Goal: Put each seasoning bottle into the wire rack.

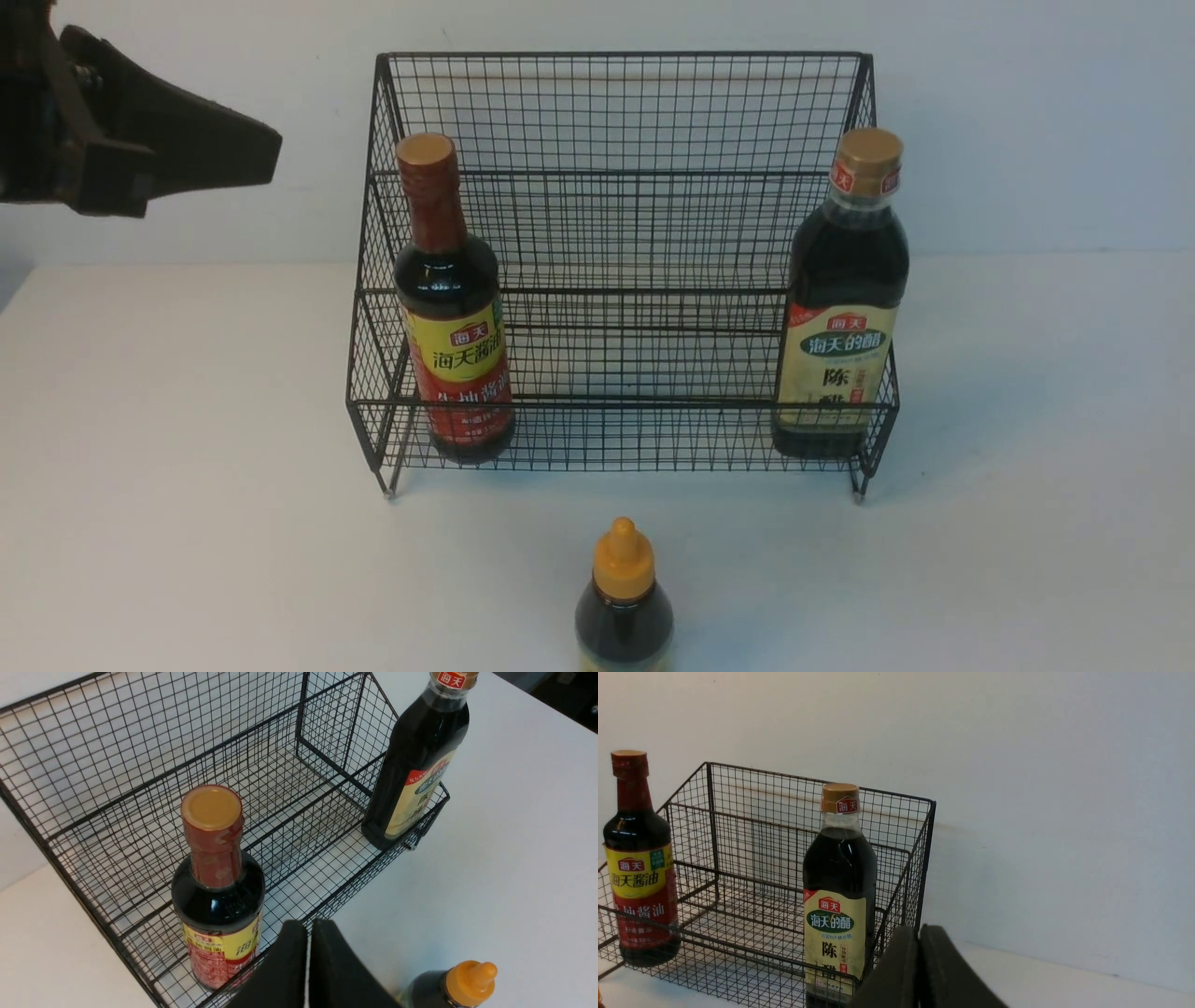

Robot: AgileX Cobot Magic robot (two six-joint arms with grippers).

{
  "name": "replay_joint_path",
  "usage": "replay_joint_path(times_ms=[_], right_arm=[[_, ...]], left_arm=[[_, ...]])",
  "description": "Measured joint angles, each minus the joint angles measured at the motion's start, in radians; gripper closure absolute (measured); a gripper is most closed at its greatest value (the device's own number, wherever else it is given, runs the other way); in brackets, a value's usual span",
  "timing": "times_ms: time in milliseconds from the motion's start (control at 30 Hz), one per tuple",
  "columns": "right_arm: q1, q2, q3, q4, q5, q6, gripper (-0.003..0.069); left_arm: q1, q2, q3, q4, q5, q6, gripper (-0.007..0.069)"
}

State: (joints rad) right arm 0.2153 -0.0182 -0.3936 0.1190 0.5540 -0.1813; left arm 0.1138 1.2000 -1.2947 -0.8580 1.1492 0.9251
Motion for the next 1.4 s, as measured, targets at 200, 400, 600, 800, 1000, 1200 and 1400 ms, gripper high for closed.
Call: replay_joint_path(times_ms=[200, 400, 600, 800, 1000, 1200, 1400], right_arm=[[0.0, 0.0, 0.0, 0.0, 0.009, 0.0, 0.0673], [0.0, 0.0, 0.062, 0.0, -0.035, 0.0, 0.0673], [-0.053, 0.0, 0.238, -0.008, -0.156, 0.0, 0.0673], [-0.155, 0.0, 0.394, -0.015, -0.149, 0.0, 0.0673], [-0.195, 0.001, 0.411, -0.024, -0.152, 0.001, 0.0673], [-0.21, 0.001, 0.412, -0.041, -0.158, 0.001, 0.0673], [-0.21, 0.001, 0.412, -0.041, -0.158, 0.001, 0.0673]], left_arm=[[0.0, 0.0, 0.0, 0.0, 0.0, 0.0, 0.0629], [0.0, 0.0, 0.0, 0.0, 0.0, 0.0, 0.0629], [0.0, 0.0, 0.0, 0.001, 0.003, -0.02, 0.0629], [0.0, 0.0, 0.0, 0.064, 0.079, -0.054, 0.0629], [0.0, -0.005, 0.0, 0.162, 0.085, -0.094, 0.0629], [0.0, -0.069, 0.0, 0.261, 0.086, -0.209, 0.0629], [0.0, -0.233, 0.026, 0.321, 0.091, -0.338, 0.0629]])
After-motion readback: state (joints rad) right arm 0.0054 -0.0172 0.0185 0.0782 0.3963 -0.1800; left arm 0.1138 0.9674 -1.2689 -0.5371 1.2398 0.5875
